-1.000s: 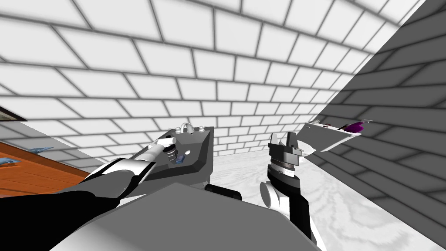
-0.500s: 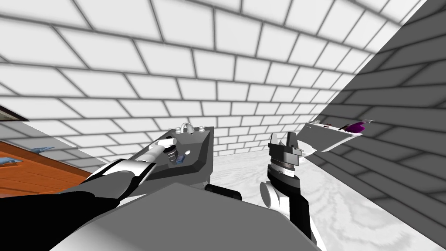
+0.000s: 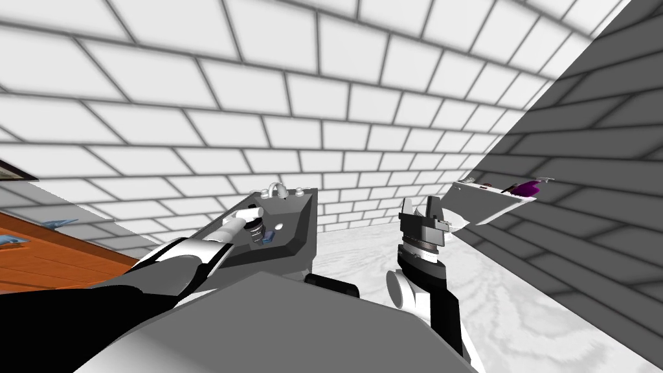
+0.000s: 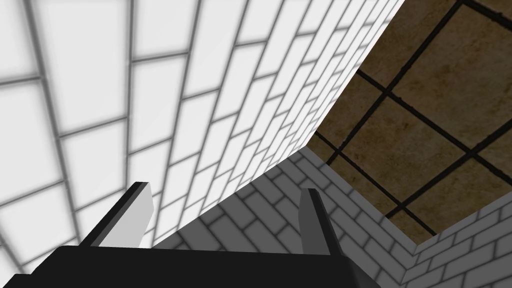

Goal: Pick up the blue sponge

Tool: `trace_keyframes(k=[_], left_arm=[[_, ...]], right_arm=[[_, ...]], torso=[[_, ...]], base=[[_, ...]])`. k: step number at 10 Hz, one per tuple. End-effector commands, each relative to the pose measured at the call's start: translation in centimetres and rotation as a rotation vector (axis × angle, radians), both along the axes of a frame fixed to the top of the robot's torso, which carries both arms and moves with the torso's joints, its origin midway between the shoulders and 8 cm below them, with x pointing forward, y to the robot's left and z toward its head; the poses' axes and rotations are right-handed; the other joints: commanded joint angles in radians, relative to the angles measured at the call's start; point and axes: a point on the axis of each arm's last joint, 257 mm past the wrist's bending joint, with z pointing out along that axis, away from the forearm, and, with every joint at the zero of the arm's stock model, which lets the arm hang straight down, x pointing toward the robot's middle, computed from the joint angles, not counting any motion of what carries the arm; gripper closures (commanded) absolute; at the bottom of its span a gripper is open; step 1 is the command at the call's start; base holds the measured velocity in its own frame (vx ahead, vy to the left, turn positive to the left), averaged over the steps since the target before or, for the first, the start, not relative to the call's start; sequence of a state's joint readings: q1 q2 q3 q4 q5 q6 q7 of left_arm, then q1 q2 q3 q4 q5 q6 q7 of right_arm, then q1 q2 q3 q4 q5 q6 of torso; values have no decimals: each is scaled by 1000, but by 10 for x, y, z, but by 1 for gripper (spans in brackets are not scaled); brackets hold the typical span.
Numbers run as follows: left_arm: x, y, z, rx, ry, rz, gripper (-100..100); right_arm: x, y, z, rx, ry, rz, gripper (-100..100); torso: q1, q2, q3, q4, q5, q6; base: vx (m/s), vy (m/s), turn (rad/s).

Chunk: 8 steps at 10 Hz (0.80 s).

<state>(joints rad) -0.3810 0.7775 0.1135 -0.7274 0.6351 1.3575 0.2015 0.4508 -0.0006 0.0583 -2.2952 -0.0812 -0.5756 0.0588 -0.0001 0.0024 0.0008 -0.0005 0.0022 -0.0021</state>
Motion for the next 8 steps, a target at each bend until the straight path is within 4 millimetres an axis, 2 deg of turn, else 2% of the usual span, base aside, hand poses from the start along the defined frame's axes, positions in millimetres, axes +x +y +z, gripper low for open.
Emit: trace_keyframes(k=[1, 3, 4, 5, 6, 7, 8], left_arm=[[0, 0, 0, 0, 0, 0, 100], [0, 0, 0, 0, 0, 1, 100], [0, 0, 0, 0, 0, 1, 0], [4, 4, 13, -1, -2, 3, 100], [6, 6, 18, -1, -2, 4, 100], [4, 6, 15, 0, -4, 3, 100], [5, 7, 16, 0, -3, 3, 0]], right_arm=[[0, 0, 0, 0, 0, 0, 0], [0, 0, 0, 0, 0, 0, 0], [0, 0, 0, 0, 0, 0, 0], [0, 0, 0, 0, 0, 0, 0], [0, 0, 0, 0, 0, 0, 0], [0, 0, 0, 0, 0, 0, 0], [0, 0, 0, 0, 0, 0, 0]], torso=[[0, 0, 0, 0, 0, 0], [0, 0, 0, 0, 0, 0], [0, 0, 0, 0, 0, 0], [0, 0, 0, 0, 0, 0], [0, 0, 0, 0, -1, 0], [-1, 0, 0, 1, -1, 0], [-1, 0, 0, 0, 0, 0]], base=[[0, 0, 0], [0, 0, 0], [0, 0, 0], [0, 0, 0], [0, 0, 0], [0, 0, 0], [0, 0, 0]])
